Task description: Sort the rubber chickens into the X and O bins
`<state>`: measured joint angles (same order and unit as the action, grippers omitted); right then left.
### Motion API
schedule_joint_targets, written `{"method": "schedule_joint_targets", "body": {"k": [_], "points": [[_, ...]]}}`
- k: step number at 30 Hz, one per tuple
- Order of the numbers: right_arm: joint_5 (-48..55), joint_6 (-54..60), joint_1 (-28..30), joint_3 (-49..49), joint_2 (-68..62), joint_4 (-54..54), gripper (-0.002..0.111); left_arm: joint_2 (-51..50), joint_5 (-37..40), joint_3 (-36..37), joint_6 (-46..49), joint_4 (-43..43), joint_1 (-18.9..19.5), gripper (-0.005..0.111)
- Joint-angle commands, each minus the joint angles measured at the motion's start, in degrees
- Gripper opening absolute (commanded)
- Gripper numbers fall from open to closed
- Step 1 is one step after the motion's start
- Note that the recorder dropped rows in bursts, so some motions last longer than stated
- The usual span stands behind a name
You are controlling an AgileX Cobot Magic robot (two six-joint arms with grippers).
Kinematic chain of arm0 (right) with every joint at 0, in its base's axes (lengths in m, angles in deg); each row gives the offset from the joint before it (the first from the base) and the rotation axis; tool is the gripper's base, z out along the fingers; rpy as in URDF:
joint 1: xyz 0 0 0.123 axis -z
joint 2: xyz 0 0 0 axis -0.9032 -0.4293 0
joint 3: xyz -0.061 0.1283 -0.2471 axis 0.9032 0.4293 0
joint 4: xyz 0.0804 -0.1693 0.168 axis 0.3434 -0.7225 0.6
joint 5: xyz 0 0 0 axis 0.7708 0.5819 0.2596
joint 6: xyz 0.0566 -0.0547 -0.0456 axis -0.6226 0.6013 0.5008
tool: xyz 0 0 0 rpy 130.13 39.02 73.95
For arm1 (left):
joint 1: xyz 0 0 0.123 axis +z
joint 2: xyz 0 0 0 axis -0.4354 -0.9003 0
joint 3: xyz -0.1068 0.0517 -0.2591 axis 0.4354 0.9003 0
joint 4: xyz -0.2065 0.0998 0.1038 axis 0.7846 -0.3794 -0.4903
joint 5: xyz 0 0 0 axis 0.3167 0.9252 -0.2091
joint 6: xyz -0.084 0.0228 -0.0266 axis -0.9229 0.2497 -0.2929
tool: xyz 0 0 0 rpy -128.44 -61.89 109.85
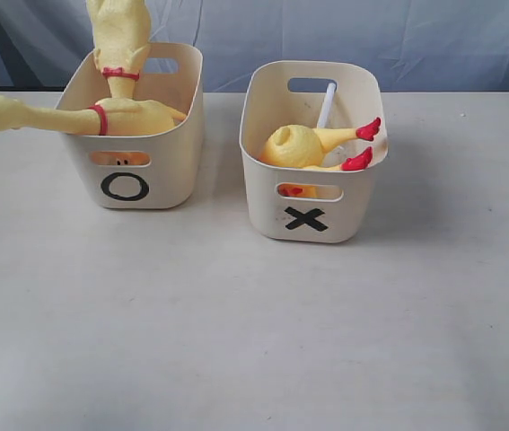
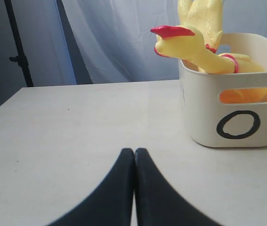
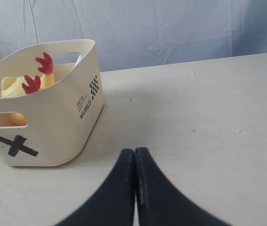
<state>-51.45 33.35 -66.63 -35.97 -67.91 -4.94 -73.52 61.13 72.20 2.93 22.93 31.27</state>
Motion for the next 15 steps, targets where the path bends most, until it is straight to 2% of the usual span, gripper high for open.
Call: {"method": "schedule_joint_targets", "body": {"k": [1, 6, 10, 15], "points": [[-0.7, 0.0, -0.3, -0.1, 0.0, 0.0, -0.001, 0.3, 0.1, 0.3, -4.0, -3.8, 0.2, 0.000], [-0.7, 0.0, -0.3, -0.1, 0.0, 0.0, -0.001, 0.3, 0.1, 0.3, -13.4, -8.6, 0.2, 0.000], [-0.7, 0.0, -0.3, -0.1, 0.0, 0.0, -0.001, 0.3, 0.1, 0.3, -13.4, -8.3, 0.2, 0.000], [-0.7, 0.0, -0.3, -0.1, 0.0, 0.0, -0.001, 0.3, 0.1, 0.3, -7.2, -8.1, 0.2, 0.000]]}}
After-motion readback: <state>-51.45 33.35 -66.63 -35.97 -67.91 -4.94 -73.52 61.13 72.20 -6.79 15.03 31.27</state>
